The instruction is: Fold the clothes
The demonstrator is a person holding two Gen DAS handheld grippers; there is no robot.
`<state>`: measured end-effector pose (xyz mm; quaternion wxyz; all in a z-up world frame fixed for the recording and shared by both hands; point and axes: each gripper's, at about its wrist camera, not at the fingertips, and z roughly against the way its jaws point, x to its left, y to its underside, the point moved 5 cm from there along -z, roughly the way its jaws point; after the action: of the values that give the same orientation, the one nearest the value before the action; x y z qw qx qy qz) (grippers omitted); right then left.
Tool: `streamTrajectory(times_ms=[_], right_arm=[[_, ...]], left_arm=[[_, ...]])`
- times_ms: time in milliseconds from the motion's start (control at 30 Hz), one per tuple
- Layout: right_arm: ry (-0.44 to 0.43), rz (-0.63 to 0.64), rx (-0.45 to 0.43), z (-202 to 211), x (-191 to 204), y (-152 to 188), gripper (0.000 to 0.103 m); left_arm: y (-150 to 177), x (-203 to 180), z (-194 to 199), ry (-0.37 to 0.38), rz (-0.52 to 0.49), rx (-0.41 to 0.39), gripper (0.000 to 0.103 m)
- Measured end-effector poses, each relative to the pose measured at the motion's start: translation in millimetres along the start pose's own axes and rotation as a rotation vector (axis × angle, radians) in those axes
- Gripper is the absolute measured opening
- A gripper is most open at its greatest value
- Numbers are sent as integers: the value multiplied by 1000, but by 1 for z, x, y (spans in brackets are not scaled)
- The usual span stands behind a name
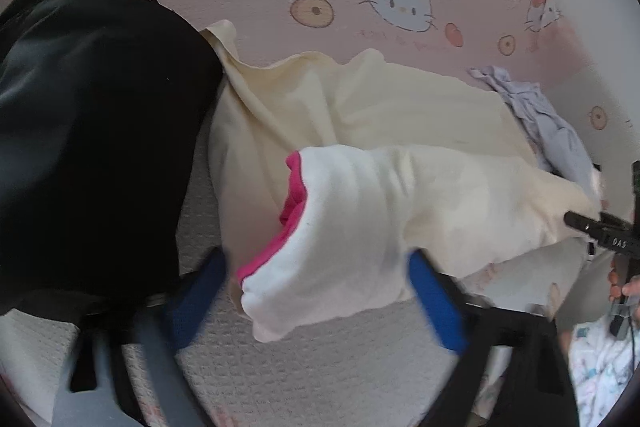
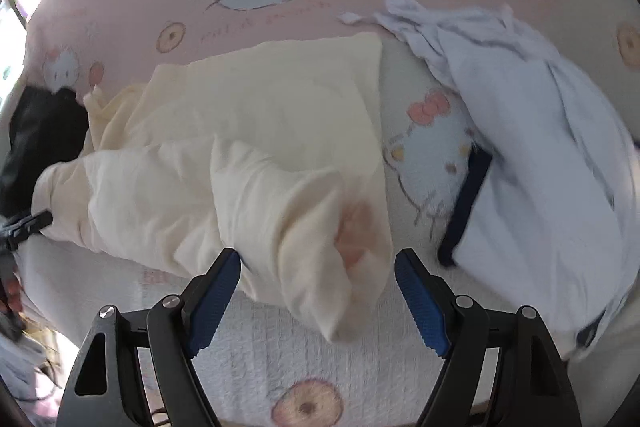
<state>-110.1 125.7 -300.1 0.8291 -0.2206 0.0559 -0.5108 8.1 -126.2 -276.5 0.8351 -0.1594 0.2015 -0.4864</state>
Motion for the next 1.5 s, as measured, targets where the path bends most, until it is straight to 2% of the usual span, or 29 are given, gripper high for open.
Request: streamTrajectory(times_ms=[33,67,200,267,333,400,467,533,667,767,833,900,933,967,1000,1100,1267,1333,1500], right_arm=[[3,5,-11,-1,1,-3,46],[1,-4,-18,-2,0,-8,30],[-22,-77,-28,-6,-9,-26,30],[-27,-117,-30,-12,-12,-40,30],[3,-118,-26,-20,-14,-51,30],[95,-80,21,-39,-15,-58,30],[167,-73,91,-63,-19,-56,30],[133,-157,98,-70,-23,-54,30],[123,-163,98,-67,-24,-55,30],[104,-201,74,-63,-26,-53,34],[86,-264,68,-60,-31,-51,47],[59,-338,58,-51,-36,-48,70],[37,-374,46,-45,-37,-47,76],[-3,-412,24,-38,-37,-46,79],[-42,-452,3,-31,-37,-44,79],[-143,-553,-38,-13,-33,-37,80],[-169,-598,-45,2,-19,-19,84],[-183,-605,-41,3,-9,-10,84],[-298,-691,-33,1,1,12,84]], left_arm=[[-1,-1,-2,6,-1,1,52],[-2,-1,-3,9,-3,1,52],[-15,-1,-6,-8,-3,-12,50],[-23,5,-15,-42,25,4,50],[-29,11,-23,-74,54,21,50],[-31,13,-34,-119,75,44,50],[-30,8,-43,-203,22,49,52],[-27,-2,-52,-307,-75,34,54],[-24,-11,-55,-376,-135,-10,54],[-24,-8,-52,-351,-130,-32,54],[-25,-6,-47,-307,-109,-31,54],[-27,-4,-37,-240,-69,-34,54],[-28,-3,-32,-205,-49,-38,58],[-29,-2,-25,-167,-27,-49,64],[-30,-2,-19,-134,-7,-58,65],[-31,-5,-2,-90,11,-73,73],[-27,-30,12,-118,-150,-85,75],[-17,-47,15,-150,-252,-81,75],[5,-89,7,-257,-548,-92,75]])
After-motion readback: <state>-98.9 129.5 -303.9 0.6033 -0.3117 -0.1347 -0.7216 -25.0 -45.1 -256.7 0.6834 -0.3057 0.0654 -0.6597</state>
